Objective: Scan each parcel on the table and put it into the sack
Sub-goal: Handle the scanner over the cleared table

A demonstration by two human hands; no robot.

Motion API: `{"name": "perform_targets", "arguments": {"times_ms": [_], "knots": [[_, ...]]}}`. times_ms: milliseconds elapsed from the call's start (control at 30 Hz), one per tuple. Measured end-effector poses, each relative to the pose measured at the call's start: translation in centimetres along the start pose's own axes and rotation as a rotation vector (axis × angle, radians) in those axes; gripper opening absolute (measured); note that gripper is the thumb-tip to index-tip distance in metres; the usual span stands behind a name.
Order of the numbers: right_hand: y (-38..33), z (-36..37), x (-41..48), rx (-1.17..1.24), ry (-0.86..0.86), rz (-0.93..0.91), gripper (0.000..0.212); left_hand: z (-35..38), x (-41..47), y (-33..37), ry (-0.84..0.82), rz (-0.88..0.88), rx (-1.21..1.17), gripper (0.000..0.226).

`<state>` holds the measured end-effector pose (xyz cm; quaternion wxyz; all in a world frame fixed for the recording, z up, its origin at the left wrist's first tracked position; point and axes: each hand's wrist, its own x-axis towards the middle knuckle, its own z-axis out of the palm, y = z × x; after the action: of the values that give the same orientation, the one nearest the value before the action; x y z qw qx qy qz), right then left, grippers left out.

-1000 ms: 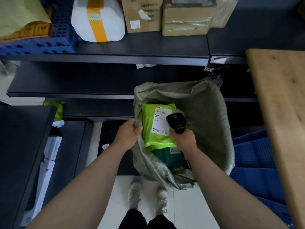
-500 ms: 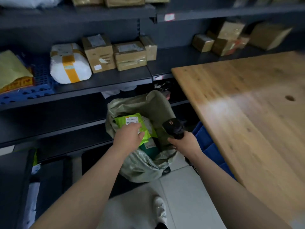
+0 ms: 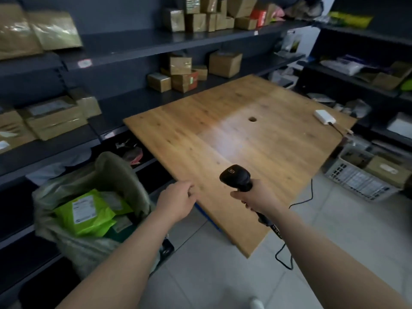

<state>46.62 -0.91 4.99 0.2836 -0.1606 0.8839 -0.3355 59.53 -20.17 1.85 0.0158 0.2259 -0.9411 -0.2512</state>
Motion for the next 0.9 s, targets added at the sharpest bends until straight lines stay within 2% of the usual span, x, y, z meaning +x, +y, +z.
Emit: {"name": "perform_targets", "arguments": {"times_ms": [100,233,267,400,600,733,833,900], "knots": [[2.9,-5.2,3.0,-0.027,0.022,-0.017,0.029,3.0,4.1,4.5,-0.028,-0.002,-0.018,0.044],[6.0,-12.1,7.7,-0.136,-0.02,-0.083,0.016,6.9,9.6,10.1,-0.069,-0.09,-0.023,0.048],[6.6,-13.7,8.8,-0.177,-0.052,-0.093,0.018,7.7,11.0,11.6,-0.06,-0.109,-0.043,0.049],[8.3,-19.3,13.2,-0.367,-0.204,-0.165,0.045,9.4,15.9,17.6,0.015,-0.109,-0.229,0.058],[9.0,-23.7,20.9,-0.452,-0.319,-0.317,0.073,9.3,23.5,24.0,-0.067,-0.205,-0.679,0.072],[9.0,-24.8,26.1,-0.443,-0.324,-0.4,0.077,9.9,28.7,25.2,-0.054,-0.244,-0.895,0.059],[9.4,-25.6,30.2,-0.392,-0.311,-0.357,0.078,10.1,32.3,24.6,-0.022,-0.351,-1.001,0.055],[9.5,-26.0,32.9,-0.308,-0.345,-0.303,0.067,10.4,34.5,23.9,0.007,-0.432,-1.014,0.046]]}}
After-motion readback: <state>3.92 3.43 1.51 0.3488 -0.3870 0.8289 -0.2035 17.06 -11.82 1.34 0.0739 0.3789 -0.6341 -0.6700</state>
